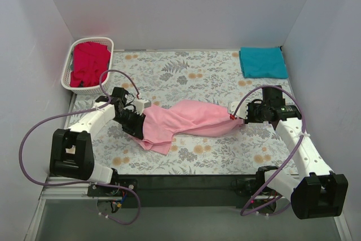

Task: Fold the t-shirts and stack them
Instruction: Flatten the tshirt out

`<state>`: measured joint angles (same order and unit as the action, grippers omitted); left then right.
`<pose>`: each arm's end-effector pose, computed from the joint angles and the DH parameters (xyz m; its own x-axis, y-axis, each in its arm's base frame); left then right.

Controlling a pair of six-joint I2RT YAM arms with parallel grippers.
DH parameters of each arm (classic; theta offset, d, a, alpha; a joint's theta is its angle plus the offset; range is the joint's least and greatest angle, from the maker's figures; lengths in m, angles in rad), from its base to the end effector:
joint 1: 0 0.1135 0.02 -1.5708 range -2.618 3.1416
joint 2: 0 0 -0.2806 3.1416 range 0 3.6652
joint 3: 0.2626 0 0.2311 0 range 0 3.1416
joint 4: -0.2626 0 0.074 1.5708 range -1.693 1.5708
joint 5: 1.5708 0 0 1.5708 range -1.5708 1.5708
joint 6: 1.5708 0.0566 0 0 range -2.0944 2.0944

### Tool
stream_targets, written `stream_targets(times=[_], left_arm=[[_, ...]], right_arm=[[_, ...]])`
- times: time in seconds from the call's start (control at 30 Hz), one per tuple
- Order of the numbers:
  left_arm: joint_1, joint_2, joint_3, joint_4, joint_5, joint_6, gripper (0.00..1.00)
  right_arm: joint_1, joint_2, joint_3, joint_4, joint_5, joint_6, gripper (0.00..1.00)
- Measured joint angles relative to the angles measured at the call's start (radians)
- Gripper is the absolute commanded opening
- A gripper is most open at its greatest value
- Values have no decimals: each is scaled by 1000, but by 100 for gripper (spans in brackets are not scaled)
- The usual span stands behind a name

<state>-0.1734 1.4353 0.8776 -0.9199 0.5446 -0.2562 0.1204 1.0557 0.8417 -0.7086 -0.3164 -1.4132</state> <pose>0.2063 -0.0659 0.2024 -0.9981 -0.0452 0.0407 -0.0598 0.8505 -0.5226 0.1863 0.0403 0.2670 0.1727 -0.9245 -0.3397 -0.8288 0.0500 -0.5573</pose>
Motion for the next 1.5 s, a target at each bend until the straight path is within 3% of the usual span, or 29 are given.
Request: stream_targets(times=[0.17,0.27,0.33,0.4,0.43,0.53,0.93,1.27,1.5], left_arm=[[0,-20,2,-9,8,4,0],[0,-22,2,-17,14,6,2],[-1,-22,2,-25,18,10,13],[-1,-22,4,-42,21,15,17],[-1,-24,4,-50,21,21,17],[-1,-46,4,-73,19,22,0],[-4,-63,43,-72,17,-6,0],[48,-64,314,-63,-2,-106,0],[80,-65,359,-45,-9,-162,0]], right_arm=[[0,0,0,0,0,0,1],[0,0,0,0,0,0,1],[0,0,0,0,0,-1,1],[0,0,0,0,0,-2,1],[0,0,0,0,0,-3,1],[0,0,0,0,0,-3,1],[0,3,2,0,4,5,1],[0,19,61,-2,23,55,1],[-7,66,178,-5,24,112,1]])
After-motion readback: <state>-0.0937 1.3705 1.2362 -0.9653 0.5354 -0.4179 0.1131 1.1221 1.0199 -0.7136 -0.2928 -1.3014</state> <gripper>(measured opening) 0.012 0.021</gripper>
